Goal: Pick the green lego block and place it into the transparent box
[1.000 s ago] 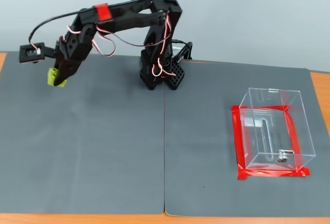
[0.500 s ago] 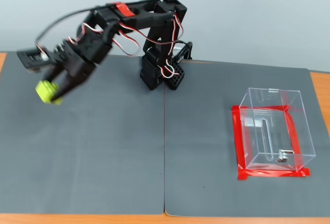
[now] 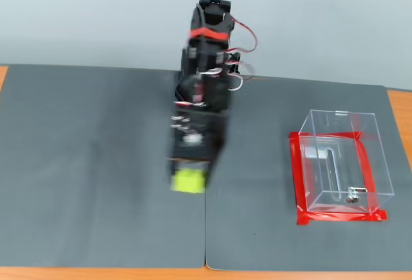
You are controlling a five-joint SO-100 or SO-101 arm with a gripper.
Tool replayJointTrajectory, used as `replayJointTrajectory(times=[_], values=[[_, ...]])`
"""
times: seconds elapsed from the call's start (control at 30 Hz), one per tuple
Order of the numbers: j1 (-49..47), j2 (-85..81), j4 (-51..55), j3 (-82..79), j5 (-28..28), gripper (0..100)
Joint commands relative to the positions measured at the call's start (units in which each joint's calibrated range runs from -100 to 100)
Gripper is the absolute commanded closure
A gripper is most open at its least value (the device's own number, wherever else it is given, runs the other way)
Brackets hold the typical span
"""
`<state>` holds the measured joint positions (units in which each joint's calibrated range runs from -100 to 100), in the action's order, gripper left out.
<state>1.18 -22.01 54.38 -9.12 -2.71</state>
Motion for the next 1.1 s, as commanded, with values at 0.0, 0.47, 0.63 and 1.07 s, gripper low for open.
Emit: replayJointTrajectory(times=[0.0,0.47,0.63,1.07], values=[[-12.2,-3.8,0.1,3.1,-0.1,94],[-32.8,-4.0,0.1,2.9,-0.4,94],[-39.0,-3.9,0.1,2.6,-0.4,94],[-47.4,0.7,0.1,2.7,-0.4,94]])
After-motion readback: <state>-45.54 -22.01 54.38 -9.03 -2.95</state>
